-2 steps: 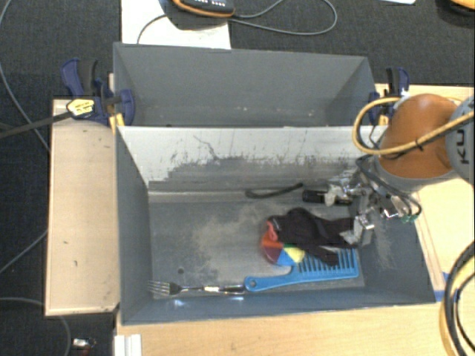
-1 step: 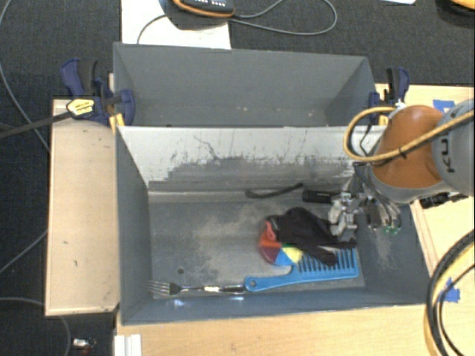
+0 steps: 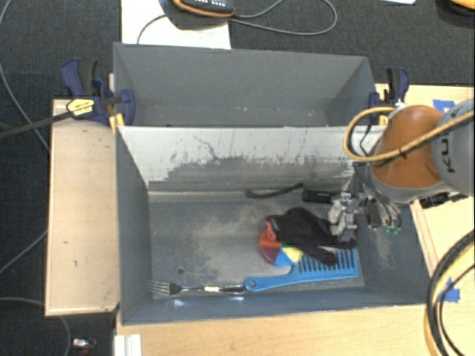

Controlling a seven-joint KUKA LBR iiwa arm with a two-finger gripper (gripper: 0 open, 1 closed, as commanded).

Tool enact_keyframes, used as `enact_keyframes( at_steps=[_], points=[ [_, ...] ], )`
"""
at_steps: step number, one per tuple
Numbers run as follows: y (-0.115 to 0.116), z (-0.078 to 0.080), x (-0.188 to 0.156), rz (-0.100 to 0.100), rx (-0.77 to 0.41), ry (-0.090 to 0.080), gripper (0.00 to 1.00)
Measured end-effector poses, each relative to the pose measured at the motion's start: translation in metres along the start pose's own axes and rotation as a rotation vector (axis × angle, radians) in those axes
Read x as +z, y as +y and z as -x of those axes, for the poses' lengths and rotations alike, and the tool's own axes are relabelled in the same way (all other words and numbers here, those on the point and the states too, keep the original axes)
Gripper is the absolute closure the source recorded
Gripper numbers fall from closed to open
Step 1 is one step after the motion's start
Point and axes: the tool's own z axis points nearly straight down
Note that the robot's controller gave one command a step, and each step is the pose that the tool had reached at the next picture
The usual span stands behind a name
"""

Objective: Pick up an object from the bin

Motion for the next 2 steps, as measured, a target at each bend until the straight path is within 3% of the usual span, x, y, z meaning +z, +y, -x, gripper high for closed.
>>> enact_keyframes(
  at_steps=[2],
  points=[
    [0.027, 0.006, 0.000, -0.001, -0.305, -0.005, 1.00]
  ],
)
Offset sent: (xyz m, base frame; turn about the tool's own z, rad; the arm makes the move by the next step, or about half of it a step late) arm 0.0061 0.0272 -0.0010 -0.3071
